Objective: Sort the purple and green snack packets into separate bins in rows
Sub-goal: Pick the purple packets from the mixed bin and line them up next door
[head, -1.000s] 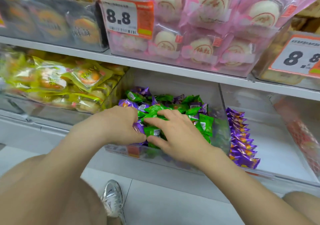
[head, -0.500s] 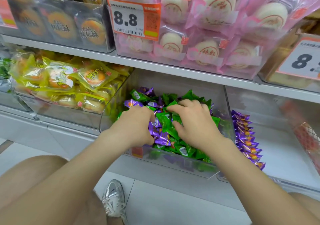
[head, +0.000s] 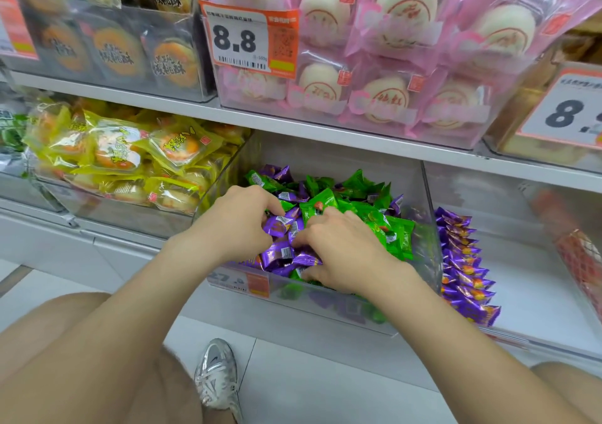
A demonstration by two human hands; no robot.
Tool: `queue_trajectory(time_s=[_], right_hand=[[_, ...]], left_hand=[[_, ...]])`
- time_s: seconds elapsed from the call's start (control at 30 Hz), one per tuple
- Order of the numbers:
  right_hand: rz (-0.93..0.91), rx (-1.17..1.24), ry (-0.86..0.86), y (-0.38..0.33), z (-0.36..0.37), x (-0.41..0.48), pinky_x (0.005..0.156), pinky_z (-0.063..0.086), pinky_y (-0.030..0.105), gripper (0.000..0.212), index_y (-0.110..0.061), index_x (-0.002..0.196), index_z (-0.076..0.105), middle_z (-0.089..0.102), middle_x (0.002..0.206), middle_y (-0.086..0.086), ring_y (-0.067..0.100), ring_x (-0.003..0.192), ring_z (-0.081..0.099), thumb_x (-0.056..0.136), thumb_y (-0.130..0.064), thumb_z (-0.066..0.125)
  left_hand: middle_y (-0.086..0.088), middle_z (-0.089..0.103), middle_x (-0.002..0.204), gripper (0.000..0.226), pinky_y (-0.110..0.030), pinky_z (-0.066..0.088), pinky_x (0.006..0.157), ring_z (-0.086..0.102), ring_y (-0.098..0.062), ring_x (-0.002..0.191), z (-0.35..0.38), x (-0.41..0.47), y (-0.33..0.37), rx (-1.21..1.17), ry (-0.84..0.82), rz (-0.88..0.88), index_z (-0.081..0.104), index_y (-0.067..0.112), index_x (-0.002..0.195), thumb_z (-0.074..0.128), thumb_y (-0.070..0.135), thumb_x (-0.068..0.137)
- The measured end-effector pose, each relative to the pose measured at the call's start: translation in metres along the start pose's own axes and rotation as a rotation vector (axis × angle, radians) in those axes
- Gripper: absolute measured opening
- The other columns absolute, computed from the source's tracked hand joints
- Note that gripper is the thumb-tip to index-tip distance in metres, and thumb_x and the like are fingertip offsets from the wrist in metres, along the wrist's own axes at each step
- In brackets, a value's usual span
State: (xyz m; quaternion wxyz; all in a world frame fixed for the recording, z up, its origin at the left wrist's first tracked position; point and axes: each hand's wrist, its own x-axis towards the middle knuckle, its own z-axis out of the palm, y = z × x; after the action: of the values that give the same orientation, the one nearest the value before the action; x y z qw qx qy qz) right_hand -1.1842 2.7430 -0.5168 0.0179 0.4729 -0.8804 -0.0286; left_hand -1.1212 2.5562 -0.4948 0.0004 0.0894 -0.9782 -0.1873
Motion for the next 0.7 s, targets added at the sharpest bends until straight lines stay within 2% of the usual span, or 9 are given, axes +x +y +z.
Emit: queue_trajectory(time_s=[0.07,0.13,0.23,0.33,0.43,0.5,0.57,0.63,0.7], right_hand=[[0.007,-0.013,0.062,-0.002,0.006,0.000,0.075,0.033,0.038,0.019,-0.031,0.106,0.070,0.063,0.096,-0.004,0.027,0.102,0.052,0.091,-0.042,0.064],[0.050,0.148,0.136,0.003,0.007,-0.002,0.073,0.039,0.038,0.012,-0.028,0.096,0.069,0.061,0.081,-0.003,0.029,0.092,0.055,0.092,-0.033,0.059],[0.176,0.542,0.334,0.013,-0.002,-0.011,0.072,0.048,0.033,0.014,-0.032,0.109,0.069,0.065,0.074,-0.006,0.020,0.071,0.058,0.096,-0.027,0.063],[0.234,0.984,0.427,0.016,-0.015,-0.030,0.052,0.048,0.031,0.029,-0.040,0.120,0.057,0.065,0.070,0.001,0.019,0.049,0.046,0.100,-0.018,0.061],[0.283,1.132,0.453,0.019,-0.019,-0.046,0.044,0.050,0.052,0.023,-0.037,0.109,0.066,0.069,0.081,0.008,0.046,0.067,0.056,0.103,-0.016,0.060],[0.342,1.197,0.466,0.022,-0.021,-0.054,0.051,0.055,0.056,0.019,-0.030,0.101,0.075,0.076,0.085,0.000,0.040,0.073,0.067,0.102,-0.015,0.064],[0.348,1.307,0.429,0.027,-0.024,-0.061,0.067,0.060,0.039,0.019,-0.024,0.107,0.078,0.080,0.094,-0.003,0.016,0.080,0.075,0.097,-0.009,0.071],[0.327,1.379,0.382,0.035,-0.025,-0.069,0.079,0.058,0.023,0.030,-0.020,0.113,0.076,0.081,0.101,-0.001,0.012,0.091,0.077,0.089,-0.001,0.079],[0.360,1.357,0.412,0.042,-0.026,-0.074,0.077,0.058,0.021,0.029,-0.017,0.110,0.075,0.081,0.098,0.001,0.015,0.087,0.077,0.086,-0.002,0.082]], left_hand=[[0.009,0.070,0.093,0.048,-0.036,0.056,0.086,0.058,-0.015,0.098,0.002,0.000,0.000,0.003,-0.006,0.013,0.071,0.036,0.126,0.077,0.024,0.079],[0.013,0.067,0.095,0.051,-0.035,0.056,0.087,0.063,-0.016,0.102,0.005,0.000,0.001,0.032,-0.038,0.044,0.072,0.035,0.122,0.084,0.043,0.073],[0.010,0.065,0.101,0.071,-0.035,0.054,0.082,0.064,-0.018,0.101,0.015,-0.001,0.006,0.112,-0.069,0.052,0.069,0.031,0.121,0.088,0.066,0.063],[0.007,0.065,0.109,0.076,-0.038,0.057,0.083,0.064,-0.024,0.103,0.026,0.001,0.012,0.203,-0.040,0.033,0.064,0.035,0.122,0.088,0.066,0.057],[0.006,0.065,0.101,0.058,-0.036,0.056,0.075,0.065,-0.027,0.095,0.030,0.002,0.023,0.203,0.002,0.034,0.065,0.038,0.114,0.089,0.041,0.061],[0.006,0.064,0.100,0.047,-0.036,0.055,0.072,0.064,-0.026,0.095,0.032,0.002,0.028,0.160,0.020,0.036,0.066,0.041,0.103,0.089,0.033,0.063],[0.008,0.064,0.096,0.040,-0.033,0.050,0.069,0.065,-0.021,0.095,0.031,0.001,0.030,0.074,0.039,0.034,0.067,0.042,0.094,0.092,0.032,0.064],[0.012,0.066,0.085,0.035,-0.027,0.044,0.063,0.064,-0.011,0.085,0.026,-0.001,0.032,-0.015,0.083,0.046,0.073,0.039,0.094,0.093,0.032,0.067],[0.013,0.068,0.072,0.030,-0.016,0.041,0.057,0.063,-0.004,0.070,0.018,-0.005,0.037,-0.168,0.155,0.049,0.076,0.038,0.094,0.092,0.029,0.070]])
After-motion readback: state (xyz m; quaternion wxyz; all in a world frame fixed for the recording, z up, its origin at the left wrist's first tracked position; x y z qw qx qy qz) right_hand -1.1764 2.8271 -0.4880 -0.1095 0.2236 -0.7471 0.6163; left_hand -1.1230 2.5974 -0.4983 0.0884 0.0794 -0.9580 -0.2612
